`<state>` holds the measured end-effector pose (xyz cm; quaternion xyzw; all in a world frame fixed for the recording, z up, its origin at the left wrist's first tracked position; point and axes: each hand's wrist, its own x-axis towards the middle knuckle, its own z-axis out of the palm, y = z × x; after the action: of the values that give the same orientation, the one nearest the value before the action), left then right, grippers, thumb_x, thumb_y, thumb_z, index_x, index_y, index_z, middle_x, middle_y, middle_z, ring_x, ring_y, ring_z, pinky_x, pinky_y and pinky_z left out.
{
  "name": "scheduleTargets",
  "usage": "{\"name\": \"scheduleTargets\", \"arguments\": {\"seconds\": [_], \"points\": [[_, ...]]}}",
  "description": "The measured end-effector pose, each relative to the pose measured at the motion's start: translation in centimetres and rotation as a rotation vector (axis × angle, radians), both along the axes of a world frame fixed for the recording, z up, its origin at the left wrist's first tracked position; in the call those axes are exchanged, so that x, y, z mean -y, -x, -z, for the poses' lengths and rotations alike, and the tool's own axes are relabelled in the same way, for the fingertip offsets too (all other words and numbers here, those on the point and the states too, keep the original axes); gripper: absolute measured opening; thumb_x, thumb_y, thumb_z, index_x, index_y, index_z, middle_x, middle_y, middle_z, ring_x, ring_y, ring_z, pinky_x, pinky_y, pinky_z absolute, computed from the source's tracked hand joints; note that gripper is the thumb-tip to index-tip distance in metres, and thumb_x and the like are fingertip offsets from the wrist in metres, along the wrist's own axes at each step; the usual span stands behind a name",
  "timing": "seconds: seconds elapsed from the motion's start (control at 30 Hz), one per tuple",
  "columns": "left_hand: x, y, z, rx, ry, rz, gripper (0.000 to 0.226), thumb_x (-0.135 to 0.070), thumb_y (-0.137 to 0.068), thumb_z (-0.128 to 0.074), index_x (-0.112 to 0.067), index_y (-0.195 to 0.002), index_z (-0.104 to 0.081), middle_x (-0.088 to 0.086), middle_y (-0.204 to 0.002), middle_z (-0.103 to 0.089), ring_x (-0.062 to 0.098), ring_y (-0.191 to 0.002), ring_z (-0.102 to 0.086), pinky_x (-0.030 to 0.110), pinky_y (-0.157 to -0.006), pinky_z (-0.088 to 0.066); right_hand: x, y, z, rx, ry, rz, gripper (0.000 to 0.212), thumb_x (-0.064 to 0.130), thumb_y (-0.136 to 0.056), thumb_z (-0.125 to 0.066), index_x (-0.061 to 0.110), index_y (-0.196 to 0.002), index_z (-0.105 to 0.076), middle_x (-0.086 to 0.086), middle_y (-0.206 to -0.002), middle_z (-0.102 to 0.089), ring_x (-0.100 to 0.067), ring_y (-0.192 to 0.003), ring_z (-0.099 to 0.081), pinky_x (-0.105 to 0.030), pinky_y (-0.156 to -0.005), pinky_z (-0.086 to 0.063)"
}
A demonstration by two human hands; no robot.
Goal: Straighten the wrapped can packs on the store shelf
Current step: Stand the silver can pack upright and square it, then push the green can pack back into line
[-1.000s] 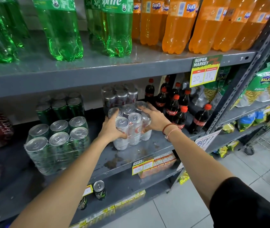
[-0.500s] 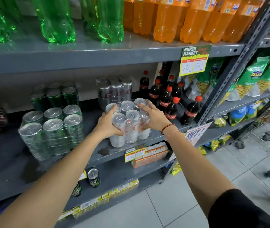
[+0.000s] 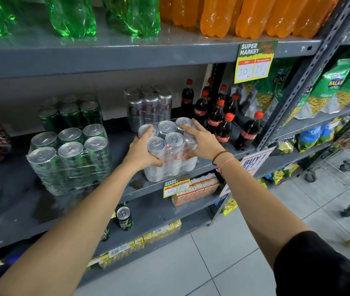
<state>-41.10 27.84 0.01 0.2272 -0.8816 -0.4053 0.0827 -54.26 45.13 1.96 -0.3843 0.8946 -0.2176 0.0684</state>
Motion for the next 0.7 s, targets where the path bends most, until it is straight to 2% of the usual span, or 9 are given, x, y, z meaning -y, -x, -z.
{"name": "scheduleTargets", "arguments": {"seconds": [0.3,0.37,0.47,0.57,0.63,0.7], "points": [[-0.5,-0.4,-0.3,-0.023,-0.018,-0.007,0.119,-0.019,-0.051,-0.084,-0.035,-0.147,-0.014,0.013,-0.148,-0.031,0.032,-0.134,-0.031,0.041,-0.103,-0.036,0.2,-0.3,-0.6,0.012,-0.041,-0.004,0.11,0.029,-0.059,-0.088,0.039,-0.147,-0.023,-0.007,-0.162,-0.001,-0.031,-0.144,-0.024,-0.049,-0.114,-0.026],[-0.3,-0.9,-0.7,-0.007,-0.023,0.023,0.12,-0.02,-0.054,-0.085,-0.034,-0.147,-0.011,0.014,-0.151,-0.025,0.032,-0.138,-0.027,0.043,-0.106,-0.033,0.4,-0.7,-1.0,0.036,-0.09,-0.005,0.113,0.028,-0.06,-0.088,0.039,-0.148,-0.018,-0.008,-0.161,0.005,-0.034,-0.145,-0.02,-0.047,-0.115,-0.027],[0.4,-2.5,-1.3,0.009,0.008,0.06,0.119,-0.027,-0.06,-0.085,-0.036,-0.148,-0.005,0.014,-0.159,-0.004,0.028,-0.146,-0.009,0.043,-0.112,-0.023,1.2,-1.9,-2.1,0.07,-0.189,0.005,0.119,0.038,-0.061,-0.086,0.041,-0.149,-0.006,-0.011,-0.16,0.014,-0.043,-0.145,-0.003,-0.057,-0.116,-0.016],[2.6,-5.7,-2.6,-0.085,0.128,0.008,0.117,-0.036,-0.063,-0.083,-0.037,-0.147,-0.002,0.011,-0.16,0.005,0.026,-0.146,-0.006,0.043,-0.114,-0.018,3.1,-4.4,-3.9,-0.001,-0.044,0.015,0.115,0.051,-0.062,-0.081,0.037,-0.149,-0.008,-0.013,-0.16,0.008,-0.04,-0.146,0.003,-0.059,-0.117,-0.009],[4.9,-8.5,-3.8,-0.165,0.24,-0.057,0.113,-0.037,-0.064,-0.082,-0.037,-0.147,-0.005,0.01,-0.16,0.0,0.029,-0.145,-0.012,0.044,-0.113,-0.02,5.4,-6.7,-5.0,-0.025,0.147,-0.024,0.112,0.054,-0.06,-0.08,0.035,-0.149,-0.014,-0.016,-0.16,0.0,-0.036,-0.147,0.0,-0.053,-0.118,-0.012],[7.6,-11.2,-4.9,-0.166,0.34,-0.119,0.112,-0.041,-0.063,-0.082,-0.036,-0.147,-0.008,0.011,-0.159,-0.005,0.033,-0.144,-0.015,0.048,-0.113,-0.022,8.3,-8.8,-5.5,-0.005,0.216,-0.115,0.113,0.053,-0.059,-0.082,0.031,-0.149,-0.017,-0.02,-0.159,-0.006,-0.035,-0.147,-0.002,-0.048,-0.118,-0.014]]}}
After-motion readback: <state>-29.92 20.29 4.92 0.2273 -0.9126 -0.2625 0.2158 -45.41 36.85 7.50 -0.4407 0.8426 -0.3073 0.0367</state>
